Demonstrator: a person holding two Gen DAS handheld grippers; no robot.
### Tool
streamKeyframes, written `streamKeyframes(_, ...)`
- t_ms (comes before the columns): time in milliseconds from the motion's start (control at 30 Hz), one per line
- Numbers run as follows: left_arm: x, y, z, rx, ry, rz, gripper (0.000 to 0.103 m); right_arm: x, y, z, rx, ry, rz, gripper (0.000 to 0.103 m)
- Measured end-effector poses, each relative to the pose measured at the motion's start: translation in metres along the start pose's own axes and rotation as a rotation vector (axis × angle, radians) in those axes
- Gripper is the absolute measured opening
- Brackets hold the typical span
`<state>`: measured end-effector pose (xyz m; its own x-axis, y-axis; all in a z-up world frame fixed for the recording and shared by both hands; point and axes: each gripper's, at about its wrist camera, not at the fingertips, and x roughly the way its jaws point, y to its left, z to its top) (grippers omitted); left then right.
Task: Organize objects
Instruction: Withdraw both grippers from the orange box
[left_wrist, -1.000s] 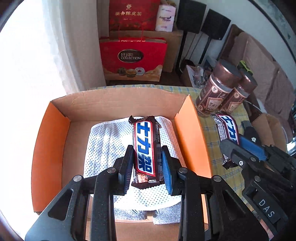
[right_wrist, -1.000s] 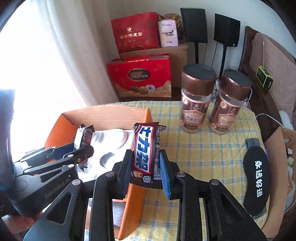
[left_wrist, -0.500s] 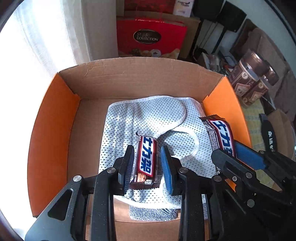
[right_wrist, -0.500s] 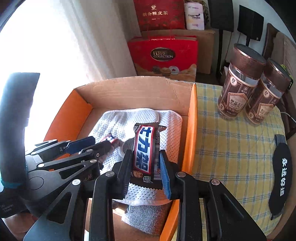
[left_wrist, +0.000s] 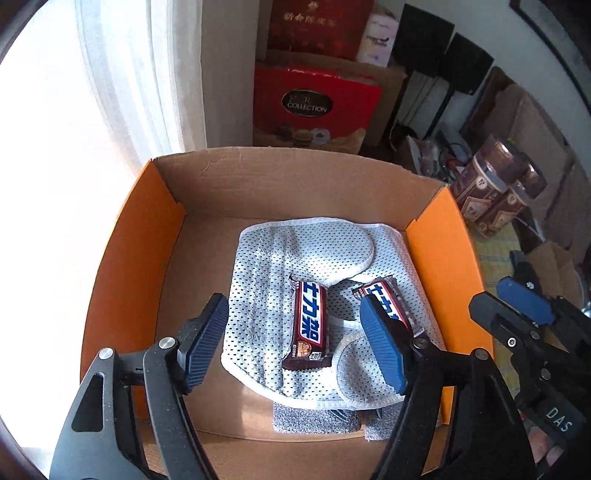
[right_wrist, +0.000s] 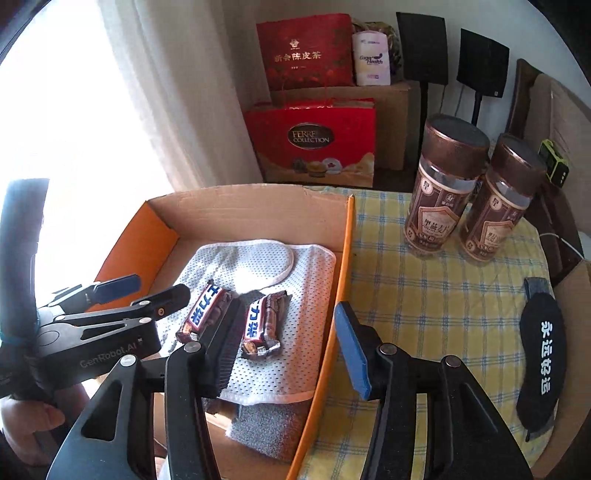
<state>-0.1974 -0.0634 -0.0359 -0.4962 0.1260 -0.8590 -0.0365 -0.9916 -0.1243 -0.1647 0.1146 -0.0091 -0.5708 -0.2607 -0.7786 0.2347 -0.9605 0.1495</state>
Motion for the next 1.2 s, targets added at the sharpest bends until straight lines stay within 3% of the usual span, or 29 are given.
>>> streamKeyframes(133, -0.007, -0.001, 0.000, 0.009, -0.029, 0.013, 0.076, -0.008, -0.007, -0.002, -0.019, -0.021, -0.056, 0.070)
streamKeyframes(233, -0.012, -0.005, -0.002, 0.022, -0.053, 0.018, 0.088, -0.010, -0.013, -0.003, -0.022, -0.028, -0.086, 0.079)
streamKeyframes(367, -0.017, -0.010, -0.004, 0.034, -0.076, 0.021, 0.089, -0.016, -0.022, -0.005, -0.006, -0.034, -0.101, 0.088)
streamKeyframes(433, -0.018, -0.014, -0.005, 0.042, -0.083, 0.010, 0.101, -0.018, -0.027, -0.007, 0.001, -0.037, -0.103, 0.091)
streamKeyframes(567, -0.023, -0.023, -0.008, 0.054, -0.102, -0.003, 0.103, -0.022, -0.033, -0.009, 0.000, -0.038, -0.132, 0.101)
streamKeyframes(1200, -0.029, -0.103, -0.017, 0.163, -0.116, -0.094, 0.103, -0.054, -0.100, -0.032, 0.111, -0.044, -0.201, 0.102)
